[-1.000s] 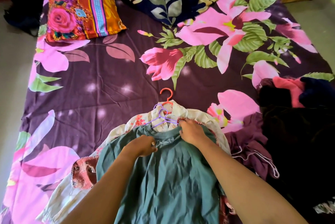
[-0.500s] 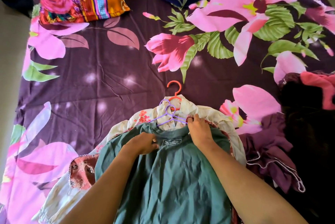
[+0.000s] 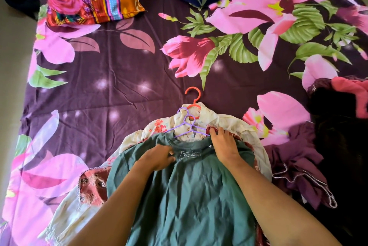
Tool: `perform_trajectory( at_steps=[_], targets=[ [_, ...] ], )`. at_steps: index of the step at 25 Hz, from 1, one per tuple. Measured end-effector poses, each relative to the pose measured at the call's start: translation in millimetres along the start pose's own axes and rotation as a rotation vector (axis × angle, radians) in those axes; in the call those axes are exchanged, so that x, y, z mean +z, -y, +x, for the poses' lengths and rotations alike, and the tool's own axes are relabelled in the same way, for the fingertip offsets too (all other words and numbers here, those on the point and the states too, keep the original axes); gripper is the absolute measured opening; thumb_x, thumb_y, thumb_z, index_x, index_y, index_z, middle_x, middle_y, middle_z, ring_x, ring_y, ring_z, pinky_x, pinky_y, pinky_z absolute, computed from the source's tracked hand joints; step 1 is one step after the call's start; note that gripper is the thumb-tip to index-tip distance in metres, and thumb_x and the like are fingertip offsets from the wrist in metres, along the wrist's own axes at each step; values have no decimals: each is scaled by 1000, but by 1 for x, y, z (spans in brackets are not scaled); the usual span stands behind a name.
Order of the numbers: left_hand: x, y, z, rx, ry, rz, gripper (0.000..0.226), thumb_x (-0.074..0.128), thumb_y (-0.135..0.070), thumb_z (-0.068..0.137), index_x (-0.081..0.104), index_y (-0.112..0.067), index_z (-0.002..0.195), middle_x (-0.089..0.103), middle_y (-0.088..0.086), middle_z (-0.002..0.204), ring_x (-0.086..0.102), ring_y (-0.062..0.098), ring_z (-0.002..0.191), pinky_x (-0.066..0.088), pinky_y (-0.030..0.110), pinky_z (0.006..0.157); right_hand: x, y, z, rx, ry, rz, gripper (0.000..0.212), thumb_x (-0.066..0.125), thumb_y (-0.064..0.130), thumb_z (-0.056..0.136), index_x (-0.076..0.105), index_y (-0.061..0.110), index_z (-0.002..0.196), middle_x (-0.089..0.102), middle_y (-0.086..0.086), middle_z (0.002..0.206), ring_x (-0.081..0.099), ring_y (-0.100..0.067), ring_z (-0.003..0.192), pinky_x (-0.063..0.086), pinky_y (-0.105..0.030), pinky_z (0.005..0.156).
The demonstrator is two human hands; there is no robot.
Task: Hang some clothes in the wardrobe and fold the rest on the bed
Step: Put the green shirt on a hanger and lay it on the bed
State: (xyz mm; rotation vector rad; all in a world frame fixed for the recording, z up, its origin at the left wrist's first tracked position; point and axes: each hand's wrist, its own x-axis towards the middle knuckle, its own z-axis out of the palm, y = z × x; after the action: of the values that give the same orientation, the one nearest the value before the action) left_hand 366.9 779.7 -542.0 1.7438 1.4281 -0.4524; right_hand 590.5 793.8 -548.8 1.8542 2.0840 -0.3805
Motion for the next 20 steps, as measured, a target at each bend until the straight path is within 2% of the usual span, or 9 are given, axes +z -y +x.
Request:
perform_trajectory(
  at_steps=[1,2,4,7,9,11,13,16,20],
  targets=[
    [0,0,1,1,-8,-1,33,51,-29,93,57,-10,119,63,11,119,59,28,109,47,42,93,1,0,1,13,-16,-12,55,85,-1,51,64,4,101,63,-19,82,65,-35,69,54,-39,56],
    [1,0,2,2,-16,0,32,51,-28,93,57,-11,119,64,11,118,59,28,109,48,42,92,4,0,3,7,-50,-15,60,89,-3,34,68,4,90,62,-15,67,63,-31,55,51,-36,45],
    [4,-1,4,-2,-28,4,31,51,-27,92,58,-11,118,64,11,118,59,28,108,48,42,91,7,-3,5,-21,-66,22,58,89,-2,28,69,6,81,59,-10,59,60,-27,47,48,-31,42],
    [7,-2,9,-6,-49,28,30,50,-27,93,58,-11,117,62,9,121,58,27,111,48,41,91,-1,-3,10,-90,-180,-5,45,84,-4,39,67,8,79,59,-8,65,59,-25,52,46,-30,47],
    [6,-4,11,-2,-63,57,31,50,-28,93,56,-11,117,59,10,121,56,28,111,46,41,91,-10,-4,12,-9,-189,48,37,78,-9,50,66,4,83,60,-12,68,60,-29,56,48,-34,50],
    [6,-8,13,-18,-51,73,31,51,-29,93,55,-11,117,58,11,122,55,29,113,46,40,91,-15,-4,15,58,-83,158,29,59,-11,77,62,-2,104,64,-20,90,65,-36,81,52,-42,67],
    [10,-11,14,-56,-25,84,33,51,-30,92,55,-11,119,57,12,124,54,30,115,45,41,93,-11,-5,17,66,26,224,31,41,-6,90,54,1,118,60,-18,114,59,-35,106,47,-42,86],
    [16,-18,16,-106,19,92,34,50,-32,92,55,-13,119,59,13,124,54,31,116,46,42,94,-11,-1,12,21,33,227,35,47,2,89,52,5,124,54,-13,125,51,-31,117,42,-41,95],
    [19,-33,3,-91,5,133,36,50,-34,93,54,-15,123,57,11,128,52,29,120,44,40,96,-13,8,-14,-23,-29,293,38,53,10,90,49,5,127,47,-15,123,50,-32,114,44,-40,90]
  ],
)
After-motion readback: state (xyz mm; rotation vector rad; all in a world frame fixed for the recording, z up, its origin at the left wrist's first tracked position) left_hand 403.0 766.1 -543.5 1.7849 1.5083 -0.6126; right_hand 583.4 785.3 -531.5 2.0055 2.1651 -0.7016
